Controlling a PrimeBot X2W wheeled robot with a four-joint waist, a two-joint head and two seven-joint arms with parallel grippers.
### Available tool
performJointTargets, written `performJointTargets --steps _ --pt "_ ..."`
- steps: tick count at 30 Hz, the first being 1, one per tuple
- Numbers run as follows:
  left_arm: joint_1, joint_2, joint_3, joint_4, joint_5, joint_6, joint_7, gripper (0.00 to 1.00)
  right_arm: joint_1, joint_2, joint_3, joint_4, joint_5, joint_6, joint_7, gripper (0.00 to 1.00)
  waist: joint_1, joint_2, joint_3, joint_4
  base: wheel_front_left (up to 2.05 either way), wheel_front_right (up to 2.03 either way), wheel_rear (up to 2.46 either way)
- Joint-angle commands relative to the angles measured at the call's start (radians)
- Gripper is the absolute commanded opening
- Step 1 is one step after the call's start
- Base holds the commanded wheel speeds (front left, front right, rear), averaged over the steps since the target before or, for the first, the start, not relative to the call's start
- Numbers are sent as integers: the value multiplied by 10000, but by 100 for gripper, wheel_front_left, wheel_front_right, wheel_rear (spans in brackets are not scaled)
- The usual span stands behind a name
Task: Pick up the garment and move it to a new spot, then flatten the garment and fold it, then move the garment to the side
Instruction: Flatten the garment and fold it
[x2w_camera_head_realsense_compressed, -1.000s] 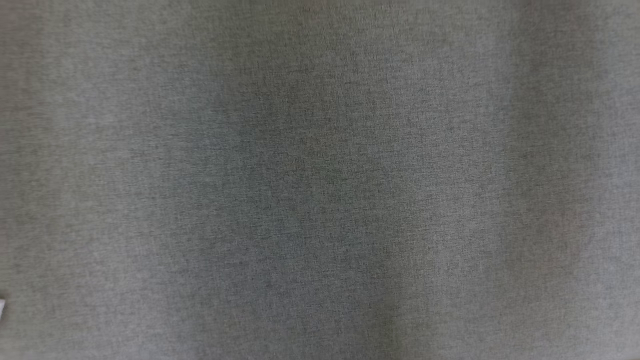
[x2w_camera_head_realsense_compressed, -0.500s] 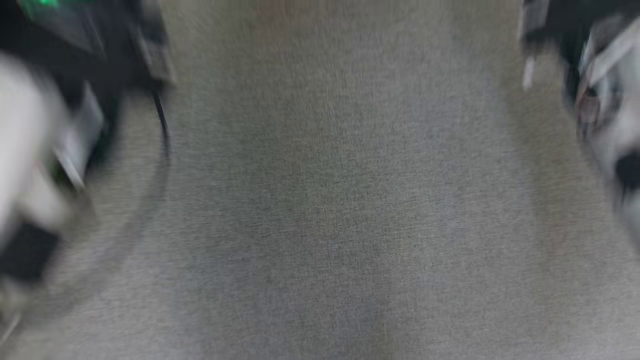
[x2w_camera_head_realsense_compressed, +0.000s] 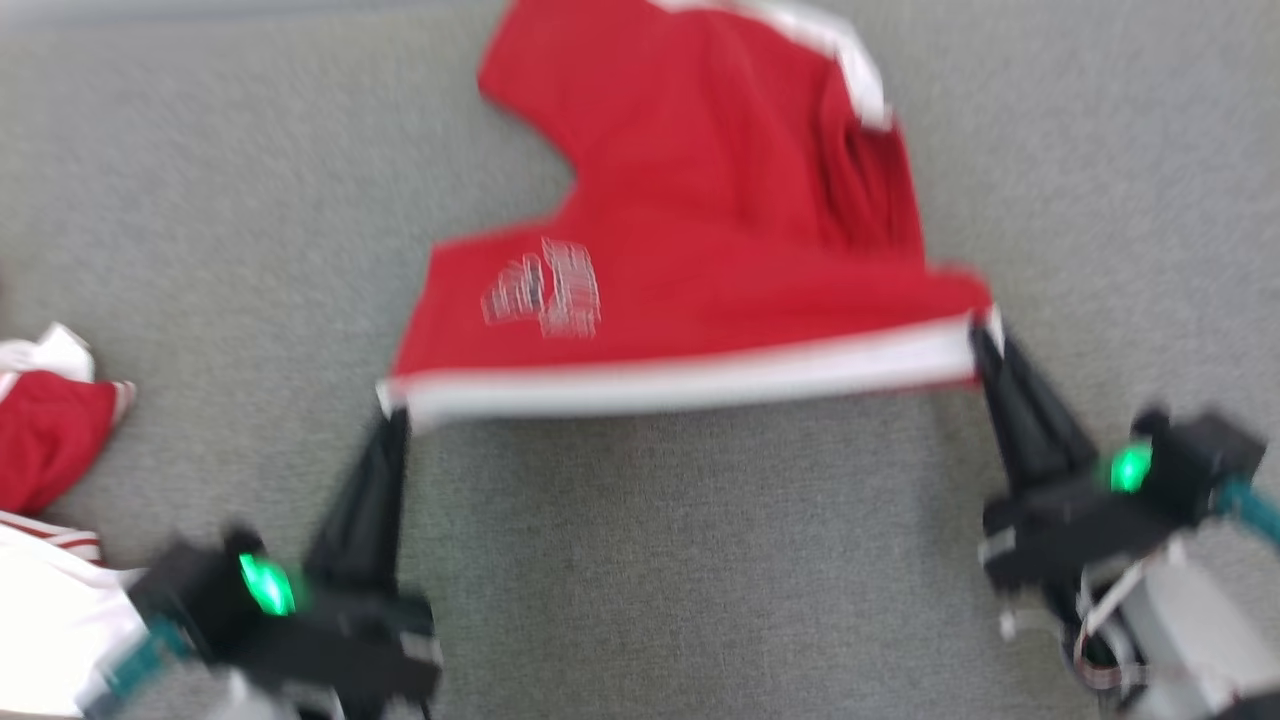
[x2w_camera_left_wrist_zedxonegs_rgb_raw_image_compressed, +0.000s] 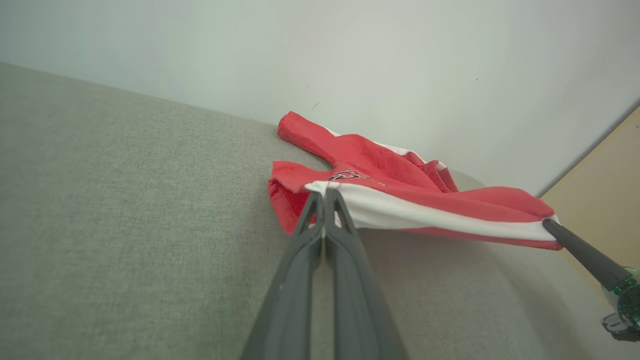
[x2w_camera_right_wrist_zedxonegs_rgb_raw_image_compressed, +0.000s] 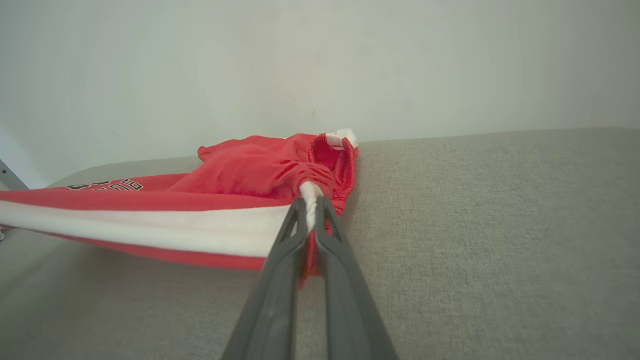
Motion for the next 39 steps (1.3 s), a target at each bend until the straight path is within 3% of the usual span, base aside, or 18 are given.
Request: performJointTargets --steps 1,5,14,21,28,34,35,39 --pt "397 -159 153 116 143 -102 -34 0 342 67 -118 -69 -106 8 -46 0 4 2 -864 129 0 0 0" --pt "1872 -906 757 854 602 -505 -35 0 1907 355 -588 -197 -303 -6 -48 0 4 2 -1599 161 0 0 0" --pt "3988 -1996 2096 1608 1521 -1127 -48 0 4827 1039 -1639 -711 -494 -26 -52 0 4 2 -2732 317 0 0 0" --pt "4428 -2199 2783 1669 2002 -1256 -50 0 5920 1596 -1925 -1392 -530 -40 -44 0 4 2 -2930 275 0 0 0" --pt "3156 -878 2108 1059 2631 -1285 -24 0 4970 1835 -1721 -1866 -203 -24 227 0 4 2 -2669 -274 0 0 0" --pt "719 667 981 1135 2335 -1295 827 0 3556 1846 -1311 -1520 -189 -12 212 0 4 2 -1843 -913 0 0 0" --pt "719 667 981 1135 2335 -1295 827 0 3556 1846 -1311 -1520 -189 -12 212 0 4 2 -1843 -913 0 0 0" --pt "-1145 1629 141 1611 2194 -1297 1439 0 2610 2027 -1081 -973 -263 -9 131 0 4 2 -1123 -1407 0 0 0"
